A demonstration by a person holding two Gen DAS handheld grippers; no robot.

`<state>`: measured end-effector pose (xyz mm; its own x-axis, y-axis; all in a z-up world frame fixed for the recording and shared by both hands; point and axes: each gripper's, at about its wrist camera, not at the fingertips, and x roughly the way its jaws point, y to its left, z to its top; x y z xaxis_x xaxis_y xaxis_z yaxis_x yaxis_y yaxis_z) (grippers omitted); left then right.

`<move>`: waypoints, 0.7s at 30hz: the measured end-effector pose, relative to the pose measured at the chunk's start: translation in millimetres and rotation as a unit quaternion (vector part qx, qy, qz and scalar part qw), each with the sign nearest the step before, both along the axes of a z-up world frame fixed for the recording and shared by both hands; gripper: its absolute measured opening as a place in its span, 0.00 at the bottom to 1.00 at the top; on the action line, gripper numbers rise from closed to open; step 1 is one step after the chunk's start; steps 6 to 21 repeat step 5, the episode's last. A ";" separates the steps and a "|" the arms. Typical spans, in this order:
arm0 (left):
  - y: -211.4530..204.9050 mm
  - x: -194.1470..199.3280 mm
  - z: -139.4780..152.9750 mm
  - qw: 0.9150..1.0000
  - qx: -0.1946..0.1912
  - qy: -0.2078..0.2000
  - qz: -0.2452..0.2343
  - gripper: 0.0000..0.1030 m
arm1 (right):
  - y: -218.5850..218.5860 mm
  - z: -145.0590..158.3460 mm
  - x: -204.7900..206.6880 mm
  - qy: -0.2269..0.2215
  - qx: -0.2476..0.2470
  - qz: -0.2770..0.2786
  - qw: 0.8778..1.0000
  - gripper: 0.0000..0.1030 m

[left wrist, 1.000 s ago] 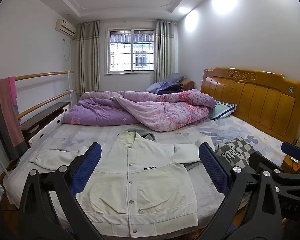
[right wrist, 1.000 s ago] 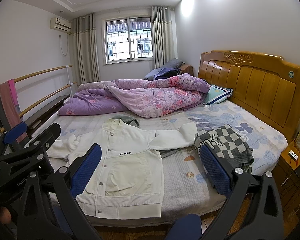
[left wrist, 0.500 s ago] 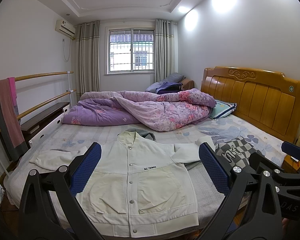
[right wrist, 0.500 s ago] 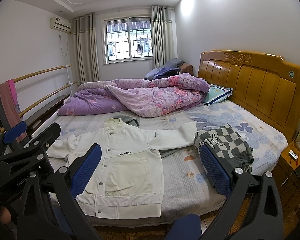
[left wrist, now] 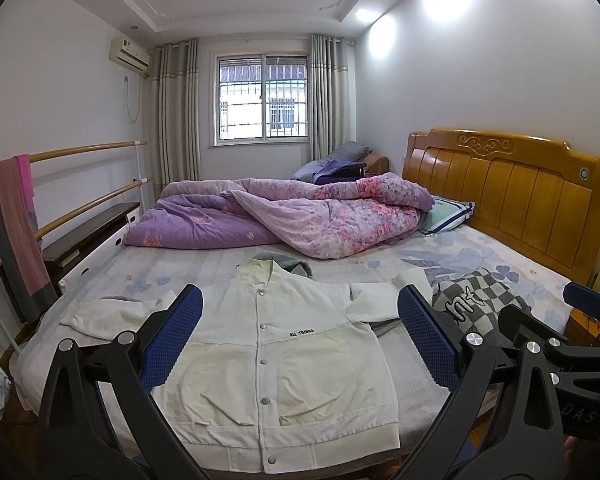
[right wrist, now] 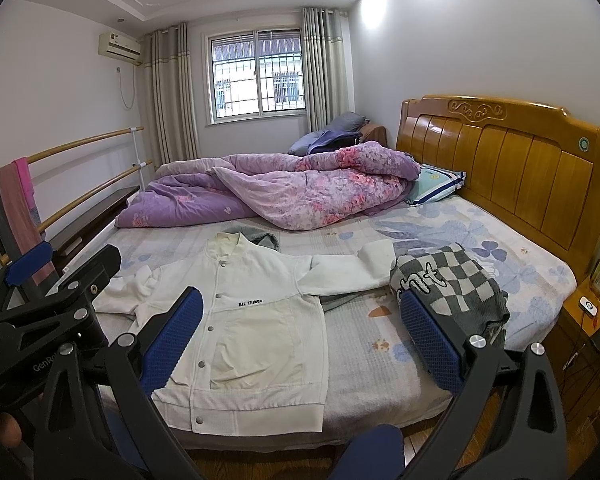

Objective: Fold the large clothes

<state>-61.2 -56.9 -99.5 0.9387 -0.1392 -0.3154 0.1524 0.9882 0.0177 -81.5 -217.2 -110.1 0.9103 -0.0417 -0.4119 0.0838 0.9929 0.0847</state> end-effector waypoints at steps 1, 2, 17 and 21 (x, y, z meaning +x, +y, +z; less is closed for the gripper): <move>2.4 0.5 -0.4 1.000 -0.001 0.001 -0.001 0.95 | 0.7 -0.6 -0.8 0.000 0.000 -0.001 1.000 0.93; 3.6 0.9 -0.8 1.000 -0.002 0.002 -0.002 0.95 | 0.2 -0.1 -0.1 0.000 -0.001 -0.001 1.000 0.93; 6.4 1.4 -1.1 1.000 -0.003 0.003 -0.004 0.95 | -0.2 -0.2 0.2 0.001 0.000 0.000 1.000 0.93; 6.4 1.4 -1.1 1.000 -0.003 0.003 -0.004 0.95 | -0.2 -0.2 0.2 0.001 0.000 0.000 1.000 0.93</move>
